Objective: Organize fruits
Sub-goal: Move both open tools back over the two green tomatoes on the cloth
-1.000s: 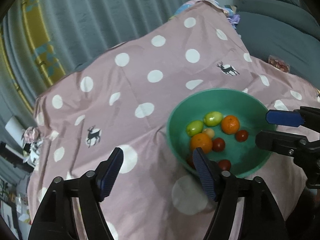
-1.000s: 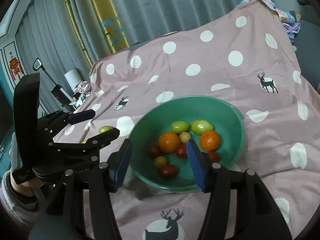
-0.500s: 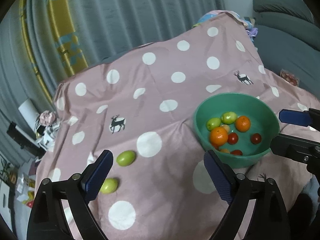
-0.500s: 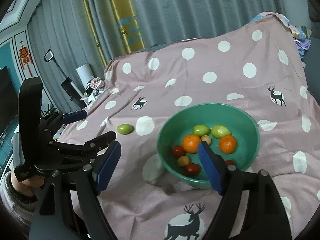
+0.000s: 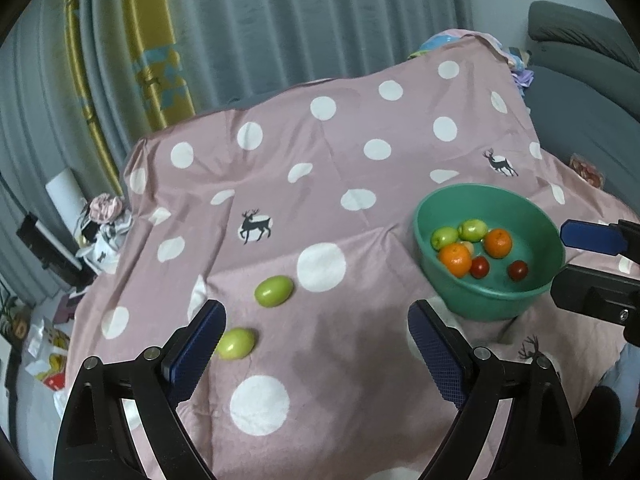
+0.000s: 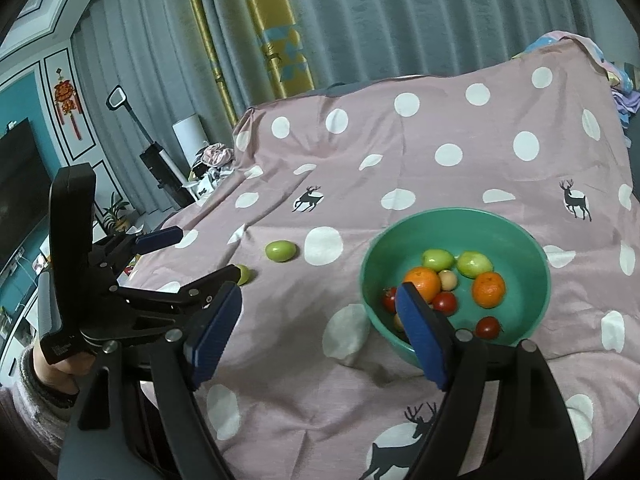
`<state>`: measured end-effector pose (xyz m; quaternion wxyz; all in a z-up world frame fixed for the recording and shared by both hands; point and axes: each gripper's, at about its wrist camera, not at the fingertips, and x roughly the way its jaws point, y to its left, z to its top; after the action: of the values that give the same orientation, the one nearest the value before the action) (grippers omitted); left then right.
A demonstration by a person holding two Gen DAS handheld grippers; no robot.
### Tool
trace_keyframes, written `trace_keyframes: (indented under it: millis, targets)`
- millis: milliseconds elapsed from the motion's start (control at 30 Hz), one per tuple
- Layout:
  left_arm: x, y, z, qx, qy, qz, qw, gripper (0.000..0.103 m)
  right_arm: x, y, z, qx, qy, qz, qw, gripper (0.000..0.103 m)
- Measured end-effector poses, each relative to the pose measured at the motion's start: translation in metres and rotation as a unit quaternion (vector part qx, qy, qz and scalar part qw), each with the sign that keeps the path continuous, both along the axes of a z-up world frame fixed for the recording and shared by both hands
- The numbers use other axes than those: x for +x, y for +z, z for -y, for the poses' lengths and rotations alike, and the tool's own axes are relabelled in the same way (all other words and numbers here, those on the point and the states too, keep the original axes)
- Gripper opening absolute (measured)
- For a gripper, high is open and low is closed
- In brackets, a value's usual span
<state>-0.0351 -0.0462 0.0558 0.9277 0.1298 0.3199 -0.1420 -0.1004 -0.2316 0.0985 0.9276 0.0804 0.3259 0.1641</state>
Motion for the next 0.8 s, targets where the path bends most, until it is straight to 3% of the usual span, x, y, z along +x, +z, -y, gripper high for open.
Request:
trace_keyframes:
  millis: [533,800]
  targets:
    - [0.002,-0.053,-0.104,-0.057,0.054,-0.071,0.9944,0.092,0.022,-0.027,-0.040,-0.013,0.050,-0.057,0.997,0.081]
    - [0.010,-0.063,-0.127,-0.094,0.055,-0.084,0.9905,0.092,0.044,-0.047,-0.071,-0.019,0.086,-0.089,0.992,0.081]
